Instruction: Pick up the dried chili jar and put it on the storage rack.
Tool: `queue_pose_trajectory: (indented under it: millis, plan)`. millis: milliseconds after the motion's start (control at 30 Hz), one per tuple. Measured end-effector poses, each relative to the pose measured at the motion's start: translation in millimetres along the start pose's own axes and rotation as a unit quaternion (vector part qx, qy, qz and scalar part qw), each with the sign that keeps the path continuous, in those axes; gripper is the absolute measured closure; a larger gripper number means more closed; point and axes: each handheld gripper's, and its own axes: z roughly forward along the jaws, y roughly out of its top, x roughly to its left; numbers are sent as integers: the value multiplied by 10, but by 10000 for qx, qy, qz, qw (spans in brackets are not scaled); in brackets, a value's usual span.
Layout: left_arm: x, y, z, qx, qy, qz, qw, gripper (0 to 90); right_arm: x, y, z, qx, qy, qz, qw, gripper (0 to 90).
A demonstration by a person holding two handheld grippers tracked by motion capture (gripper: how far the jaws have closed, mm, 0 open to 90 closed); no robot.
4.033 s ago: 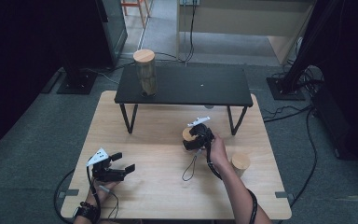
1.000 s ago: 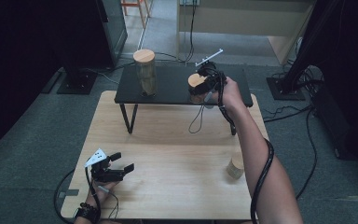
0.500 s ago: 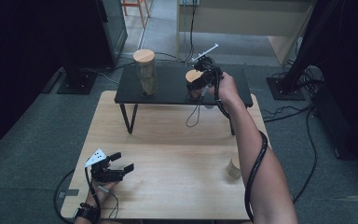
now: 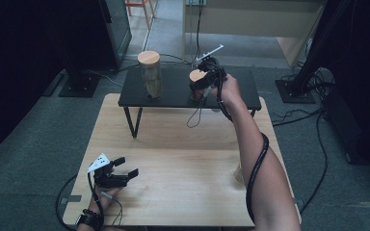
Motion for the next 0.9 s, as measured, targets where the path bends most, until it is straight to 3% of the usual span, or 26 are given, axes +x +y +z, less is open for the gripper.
queue_pose_trajectory:
  millis: [167, 433, 900]
  plan:
    - [2, -1, -2, -3, 1, -16, 10000, 40, -29, -56, -9, -78, 59, 35, 9999, 241]
    - [0, -7, -6, -21, 9, -33, 10000, 40, -11, -65, -43, 1, 53, -14, 10000, 85]
    - [-4, -5, -7, -17, 31, -40, 10000, 40, -22, -254, -266, 15, 32, -73, 10000, 38]
